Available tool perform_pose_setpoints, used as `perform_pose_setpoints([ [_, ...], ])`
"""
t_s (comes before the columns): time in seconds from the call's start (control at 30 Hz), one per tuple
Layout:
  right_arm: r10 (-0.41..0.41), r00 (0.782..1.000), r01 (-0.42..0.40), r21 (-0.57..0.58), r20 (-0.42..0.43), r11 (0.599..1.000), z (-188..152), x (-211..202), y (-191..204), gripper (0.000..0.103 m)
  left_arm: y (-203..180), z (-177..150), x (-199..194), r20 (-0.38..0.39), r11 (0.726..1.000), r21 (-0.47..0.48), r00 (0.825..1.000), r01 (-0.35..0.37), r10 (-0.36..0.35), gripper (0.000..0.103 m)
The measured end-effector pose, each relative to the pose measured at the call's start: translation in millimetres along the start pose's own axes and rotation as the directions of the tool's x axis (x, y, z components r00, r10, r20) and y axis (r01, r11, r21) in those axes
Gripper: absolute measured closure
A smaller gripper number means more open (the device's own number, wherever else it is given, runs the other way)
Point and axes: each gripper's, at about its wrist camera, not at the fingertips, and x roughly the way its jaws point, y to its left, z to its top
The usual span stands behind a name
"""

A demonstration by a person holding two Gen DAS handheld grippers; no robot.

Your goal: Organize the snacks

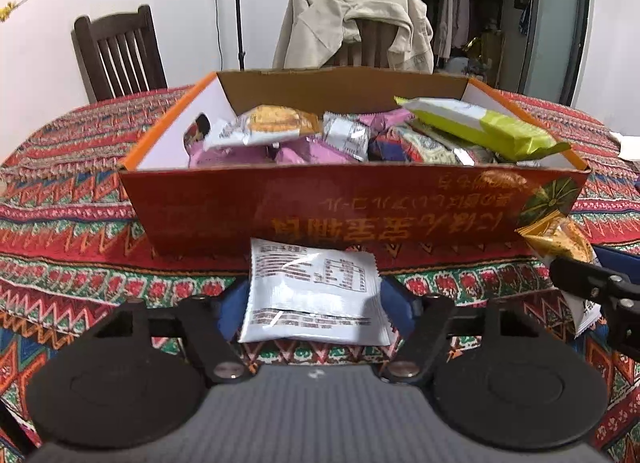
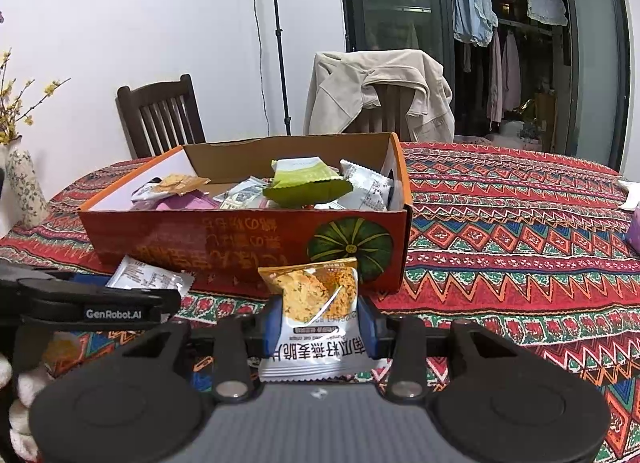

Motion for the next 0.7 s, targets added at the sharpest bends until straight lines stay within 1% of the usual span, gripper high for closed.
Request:
perform_pose_setpoints([
  [0.03,0.001,1.000,-0.001,-0.001,0.001,1.000,0,0,0,0.064,0,1,0,-0.001,1.000,0.002,1.000,0.005,-0.005,0.056],
  [0.07,0.003,1.000,-0.003,-0.001,0.004,1.000,0,-1,0,0.064,1,1,-1,-0.005,1.000,-0.005,1.000,0.025,-0.025,0.056],
  [0.17,0.007,1.000,-0.007,-0.002,0.008,1.000,0,-2,1,0.064,1,1,-1,-0.008,1.000,0.001,0.999,0.031,-0.031,0.056],
  [0.43,0.008,1.000,-0.008,-0.005,0.023,1.000,0,-5,1,0.064,4,2,-11,0.011,0.999,-0.003,0.999,0.052,-0.052,0.070],
  [0.53,0.007,0.999,-0.007,-0.006,0.031,1.000,0,-7,2,0.064,5,2,-20,0.034,0.998,-0.003,0.998,0.061,-0.061,0.076],
  [0.7,0.008,0.999,-0.008,-0.012,0.044,1.000,0,-9,3,0.064,5,1,-36,0.081,0.997,-0.001,0.994,0.075,-0.074,0.081],
])
